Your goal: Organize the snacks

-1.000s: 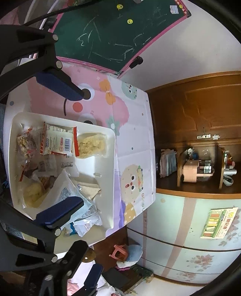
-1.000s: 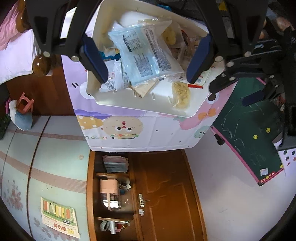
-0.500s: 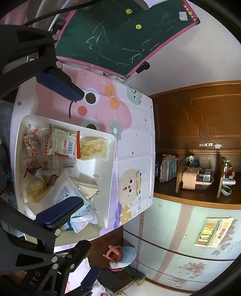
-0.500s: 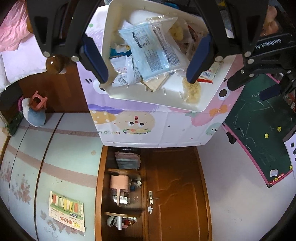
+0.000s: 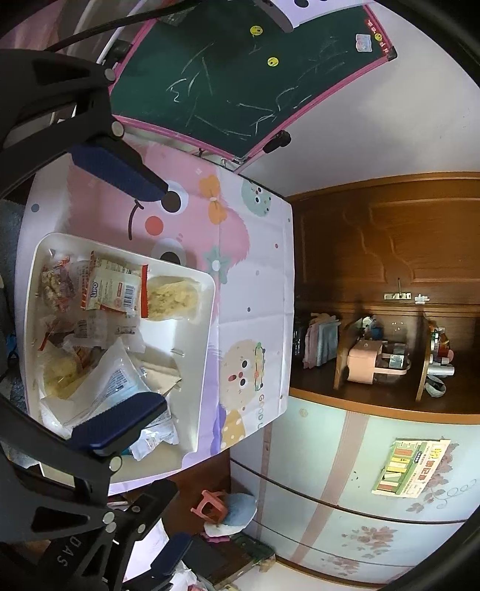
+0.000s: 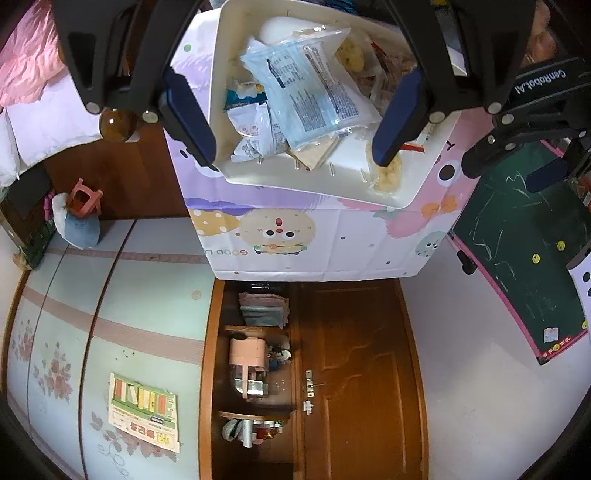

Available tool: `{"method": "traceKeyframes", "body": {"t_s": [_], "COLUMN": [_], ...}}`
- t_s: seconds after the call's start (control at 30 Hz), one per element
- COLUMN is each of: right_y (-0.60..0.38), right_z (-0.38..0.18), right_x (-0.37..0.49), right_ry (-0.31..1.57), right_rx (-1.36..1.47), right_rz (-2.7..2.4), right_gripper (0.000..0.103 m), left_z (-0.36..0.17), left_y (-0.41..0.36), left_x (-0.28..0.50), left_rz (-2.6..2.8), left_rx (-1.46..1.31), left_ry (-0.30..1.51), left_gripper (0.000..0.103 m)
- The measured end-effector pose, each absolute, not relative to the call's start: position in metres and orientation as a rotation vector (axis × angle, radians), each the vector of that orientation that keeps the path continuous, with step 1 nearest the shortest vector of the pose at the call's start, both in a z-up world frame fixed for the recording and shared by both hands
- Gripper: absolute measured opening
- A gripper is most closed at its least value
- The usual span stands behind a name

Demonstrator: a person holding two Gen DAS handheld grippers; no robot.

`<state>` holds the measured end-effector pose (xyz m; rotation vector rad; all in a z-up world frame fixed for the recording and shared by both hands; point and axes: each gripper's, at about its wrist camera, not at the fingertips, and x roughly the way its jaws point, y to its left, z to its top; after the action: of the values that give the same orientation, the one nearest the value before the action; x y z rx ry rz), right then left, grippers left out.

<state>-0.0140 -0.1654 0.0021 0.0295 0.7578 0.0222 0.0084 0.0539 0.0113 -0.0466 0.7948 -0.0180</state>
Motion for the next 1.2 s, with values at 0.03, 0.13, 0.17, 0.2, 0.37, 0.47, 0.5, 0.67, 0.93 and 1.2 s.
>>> {"method": "traceKeyframes", "body": {"t_s": [0.03,0.13,0.17,0.2,0.37,0.47,0.5,0.67,0.93,1.2], "right_y": [-0.166,-0.166,-0.166,-0.165,-0.163,-0.163,-0.163,-0.163,-0.162,-0.165], "right_z": [0.001,-0.002,-0.002,-0.002,-0.002,-0.002,-0.002,-0.003,-0.004,-0.007], "right_x": [-0.013,-0.011,-0.011,-0.011,-0.010,-0.010,-0.010,-0.010,-0.006,-0.004], "right_ry": [0.763,0.773,0.773,0.772,0.769,0.768,0.769,0.770,0.778,0.783], "right_rx": [0.036,0.040,0.037,0.033,0.029,0.029,0.028,0.030,0.037,0.043], "right_rz": [0.023,0.018,0.016,0.013,0.013,0.012,0.012,0.015,0.016,0.015], "right_gripper": [0.087,0.087,0.087,0.087,0.087,0.087,0.087,0.087,0.087,0.087], "left_z": [0.011,0.008,0.007,0.007,0.004,0.002,0.002,0.001,-0.004,-0.009], "left_y": [0.054,0.053,0.053,0.053,0.055,0.056,0.056,0.056,0.056,0.056], "left_x": [0.008,0.010,0.011,0.011,0.014,0.016,0.016,0.017,0.017,0.016], "left_rz": [-0.019,-0.018,-0.017,-0.016,-0.008,-0.005,-0.005,-0.004,-0.002,-0.001], "left_rx": [-0.048,-0.051,-0.052,-0.052,-0.056,-0.059,-0.058,-0.055,-0.053,-0.049], "left_ry": [0.798,0.813,0.817,0.819,0.828,0.834,0.835,0.837,0.844,0.853], "left_gripper": [0.103,0.103,0.103,0.103,0.103,0.103,0.103,0.103,0.103,0.103]}}
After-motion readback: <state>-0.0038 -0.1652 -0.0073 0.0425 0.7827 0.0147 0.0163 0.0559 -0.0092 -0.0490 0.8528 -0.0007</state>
